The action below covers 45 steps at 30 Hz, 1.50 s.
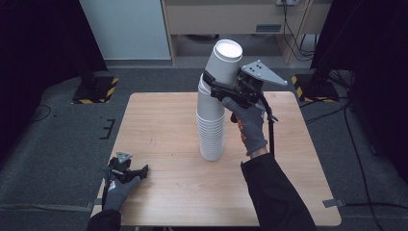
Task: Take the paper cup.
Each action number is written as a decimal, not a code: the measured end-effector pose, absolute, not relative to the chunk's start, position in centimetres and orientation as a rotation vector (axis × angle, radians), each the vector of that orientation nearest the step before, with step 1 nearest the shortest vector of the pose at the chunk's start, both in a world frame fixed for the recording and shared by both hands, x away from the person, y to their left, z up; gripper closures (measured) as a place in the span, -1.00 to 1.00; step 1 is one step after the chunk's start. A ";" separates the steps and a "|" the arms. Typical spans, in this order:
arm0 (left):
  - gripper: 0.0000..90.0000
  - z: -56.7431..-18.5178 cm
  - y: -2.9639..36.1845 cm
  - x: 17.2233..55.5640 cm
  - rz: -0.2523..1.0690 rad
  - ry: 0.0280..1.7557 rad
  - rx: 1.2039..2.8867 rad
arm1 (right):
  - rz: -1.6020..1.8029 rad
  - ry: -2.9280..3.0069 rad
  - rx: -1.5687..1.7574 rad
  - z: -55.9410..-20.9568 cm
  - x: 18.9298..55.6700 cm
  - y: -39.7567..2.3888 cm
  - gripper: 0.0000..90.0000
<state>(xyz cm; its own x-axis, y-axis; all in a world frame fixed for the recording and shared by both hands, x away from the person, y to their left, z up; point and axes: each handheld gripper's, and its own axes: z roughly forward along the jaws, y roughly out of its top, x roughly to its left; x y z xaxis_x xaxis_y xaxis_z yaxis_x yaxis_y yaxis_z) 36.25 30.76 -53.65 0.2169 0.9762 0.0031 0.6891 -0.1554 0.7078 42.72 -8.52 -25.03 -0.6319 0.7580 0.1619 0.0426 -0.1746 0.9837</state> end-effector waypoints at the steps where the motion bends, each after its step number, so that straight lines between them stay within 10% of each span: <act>1: -0.89 -53.6 30.8 36.2 0.640 1.535 1.916 | 1.865 1.587 0.927 -24.9 42.6 -8.7 -0.69; 45: -0.90 -53.7 30.7 36.3 0.641 1.535 1.915 | 1.824 1.596 1.135 -34.1 35.8 -17.8 -0.70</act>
